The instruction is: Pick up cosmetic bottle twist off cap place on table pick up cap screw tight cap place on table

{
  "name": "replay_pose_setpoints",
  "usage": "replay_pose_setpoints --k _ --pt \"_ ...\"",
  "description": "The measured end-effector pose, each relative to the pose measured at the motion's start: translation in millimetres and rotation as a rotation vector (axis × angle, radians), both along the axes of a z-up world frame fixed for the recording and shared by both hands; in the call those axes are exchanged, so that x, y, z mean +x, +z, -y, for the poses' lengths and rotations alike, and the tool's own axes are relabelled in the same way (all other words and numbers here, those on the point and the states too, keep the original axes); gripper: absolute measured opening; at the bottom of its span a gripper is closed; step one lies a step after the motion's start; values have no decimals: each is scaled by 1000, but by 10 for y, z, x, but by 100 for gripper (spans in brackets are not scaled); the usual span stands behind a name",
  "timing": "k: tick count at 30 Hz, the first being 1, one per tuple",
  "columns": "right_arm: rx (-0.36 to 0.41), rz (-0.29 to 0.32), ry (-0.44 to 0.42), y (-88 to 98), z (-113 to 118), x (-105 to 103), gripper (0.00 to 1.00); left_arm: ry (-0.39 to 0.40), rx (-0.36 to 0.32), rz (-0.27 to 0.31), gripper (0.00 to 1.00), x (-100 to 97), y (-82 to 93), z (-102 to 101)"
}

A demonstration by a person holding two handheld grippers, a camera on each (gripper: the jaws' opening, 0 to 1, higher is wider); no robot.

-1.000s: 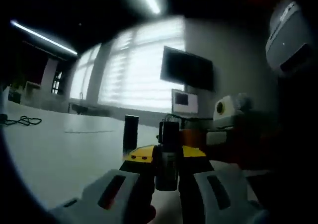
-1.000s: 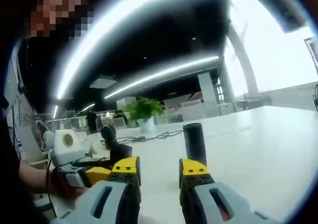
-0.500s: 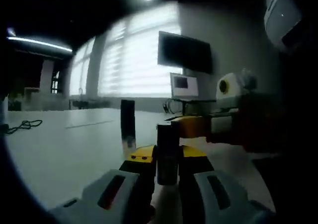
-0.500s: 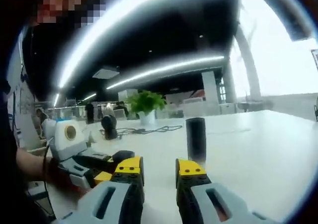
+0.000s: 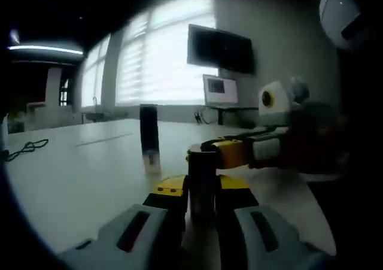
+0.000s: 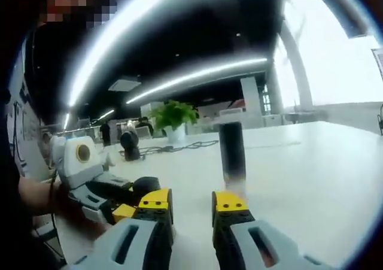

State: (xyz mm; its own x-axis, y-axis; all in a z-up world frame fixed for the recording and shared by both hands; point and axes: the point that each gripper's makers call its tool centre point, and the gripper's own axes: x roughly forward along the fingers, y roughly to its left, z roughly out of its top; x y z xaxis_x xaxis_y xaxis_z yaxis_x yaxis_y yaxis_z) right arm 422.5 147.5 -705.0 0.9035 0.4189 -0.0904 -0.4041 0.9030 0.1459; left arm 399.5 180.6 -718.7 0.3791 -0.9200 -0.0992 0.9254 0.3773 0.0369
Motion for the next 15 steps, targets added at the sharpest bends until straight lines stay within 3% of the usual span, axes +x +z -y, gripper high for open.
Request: replay_pose_setpoints --k 2,15 --pt "5 -1 1 -6 -2 -6 19 -8 37 24 11 -47 -49 63" --pt "7 0 13 0 -29 -26 19 4 -41 -25 9 -26 65 65"
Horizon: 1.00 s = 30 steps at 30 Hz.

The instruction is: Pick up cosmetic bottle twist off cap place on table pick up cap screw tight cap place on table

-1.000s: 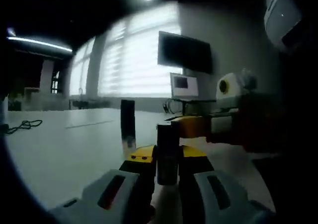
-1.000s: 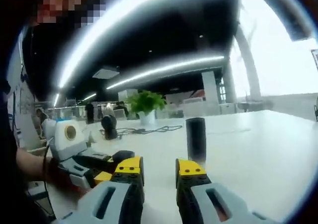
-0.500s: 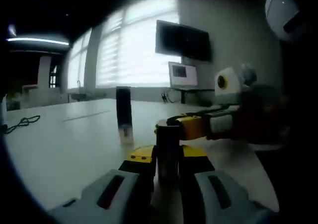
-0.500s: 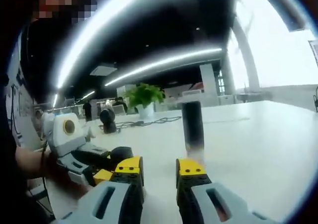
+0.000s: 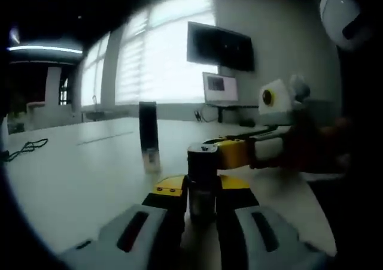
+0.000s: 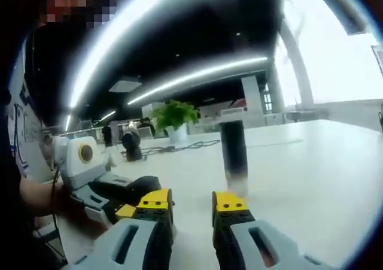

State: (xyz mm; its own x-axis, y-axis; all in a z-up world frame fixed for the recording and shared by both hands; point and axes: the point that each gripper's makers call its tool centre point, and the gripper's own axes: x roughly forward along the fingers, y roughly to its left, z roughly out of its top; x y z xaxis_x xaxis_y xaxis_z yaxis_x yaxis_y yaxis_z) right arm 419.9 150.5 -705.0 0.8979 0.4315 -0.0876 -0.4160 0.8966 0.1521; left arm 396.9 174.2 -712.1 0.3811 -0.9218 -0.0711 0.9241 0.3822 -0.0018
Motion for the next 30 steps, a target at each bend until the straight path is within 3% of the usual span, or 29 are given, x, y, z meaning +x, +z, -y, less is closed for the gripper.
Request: replay_pose_setpoints --k 7,14,18,24,27,30 --pt "10 3 -2 34 28 -8 19 12 16 55 7 27 18 -31" --pt "61 79 3 342 84 -68 21 24 -118 20 7 112 225 -172" --pt "70 98 34 486 -48 -155 22 29 -121 26 8 118 236 -190" --pt "-35 122 51 473 -341 -187 23 38 -98 26 8 141 194 -192" --pt "-35 119 6 436 -371 -159 23 62 -92 22 8 186 179 -214" --pt "-92 131 -40 388 -394 -132 22 70 -92 29 8 199 183 -220"
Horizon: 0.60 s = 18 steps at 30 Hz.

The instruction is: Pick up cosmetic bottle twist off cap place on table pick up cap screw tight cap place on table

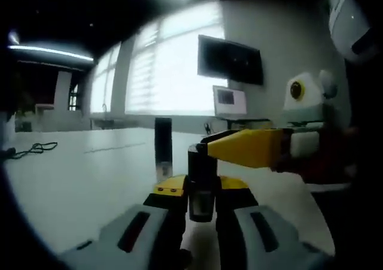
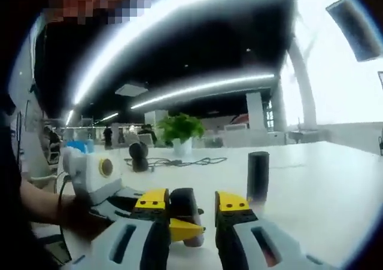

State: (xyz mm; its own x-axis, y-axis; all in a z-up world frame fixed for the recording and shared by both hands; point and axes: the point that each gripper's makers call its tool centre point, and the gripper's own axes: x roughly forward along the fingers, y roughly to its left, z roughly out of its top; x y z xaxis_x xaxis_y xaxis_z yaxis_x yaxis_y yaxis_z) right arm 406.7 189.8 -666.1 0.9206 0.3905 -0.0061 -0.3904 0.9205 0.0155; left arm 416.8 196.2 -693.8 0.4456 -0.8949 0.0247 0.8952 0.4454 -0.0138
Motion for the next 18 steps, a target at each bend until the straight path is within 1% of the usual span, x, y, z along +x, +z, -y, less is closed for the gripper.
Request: replay_pose_setpoints --k 1,3,6,8,9,10,11,15,18 --pt "-17 -1 -2 -20 -29 4 21 -1 1 3 8 -5 2 1" --pt "-13 -4 2 -36 -92 9 20 2 8 7 8 -6 -6 2" --pt "-63 10 0 -45 -164 -2 18 1 16 10 8 -2 -19 -1" --pt "-97 18 -25 -46 -142 9 15 0 23 13 8 -17 -29 16" --pt "-96 15 -31 -51 -140 16 13 0 24 16 8 -21 -30 21" --pt "-133 11 -55 -75 -92 33 10 0 29 14 8 -20 -37 20" --pt "-140 17 -47 -65 -99 33 10 -2 36 7 8 -23 -55 22" --pt "-119 10 -30 -56 -94 8 9 -8 32 11 8 -39 -47 27" --pt "-119 12 20 -49 -111 -9 9 -14 32 13 8 -57 -44 30"
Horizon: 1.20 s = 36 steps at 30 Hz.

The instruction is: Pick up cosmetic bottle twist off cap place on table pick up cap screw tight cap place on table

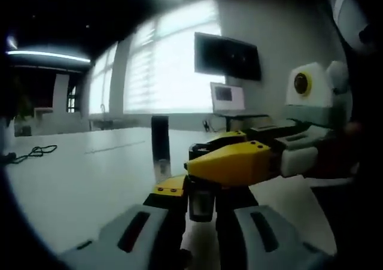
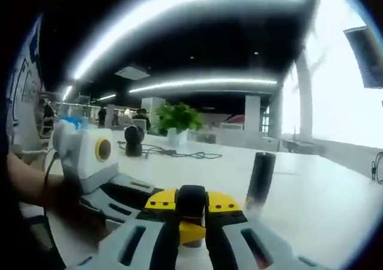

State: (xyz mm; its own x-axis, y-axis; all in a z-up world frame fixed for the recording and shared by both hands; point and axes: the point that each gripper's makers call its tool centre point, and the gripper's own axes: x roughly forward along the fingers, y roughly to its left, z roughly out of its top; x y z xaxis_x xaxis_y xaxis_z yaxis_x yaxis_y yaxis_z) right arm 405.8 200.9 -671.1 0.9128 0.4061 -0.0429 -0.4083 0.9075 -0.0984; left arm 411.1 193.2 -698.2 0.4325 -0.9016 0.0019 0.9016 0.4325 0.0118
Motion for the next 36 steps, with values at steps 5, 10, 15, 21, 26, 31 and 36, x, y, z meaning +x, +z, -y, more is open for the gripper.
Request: replay_pose_setpoints --k 5,10,15,21,26,31,36 --pt "28 -22 140 -20 -20 -25 9 -15 5 0 8 -31 -7 12" --pt "27 -33 262 -22 -47 -3 9 -12 10 -7 8 -3 -18 7" --pt "88 -15 488 93 -94 -35 9 -37 -64 -38 8 -31 88 -22" --pt "96 -53 652 34 -84 -43 9 -54 -45 -33 7 -69 58 19" --pt "38 -29 793 59 -113 -125 9 -86 -53 -31 7 -122 70 48" --pt "6 -49 920 62 -126 -155 9 -110 -63 -34 7 -155 80 75" --pt "-1 -73 1075 80 -146 -233 9 -159 -82 -44 7 -230 105 80"
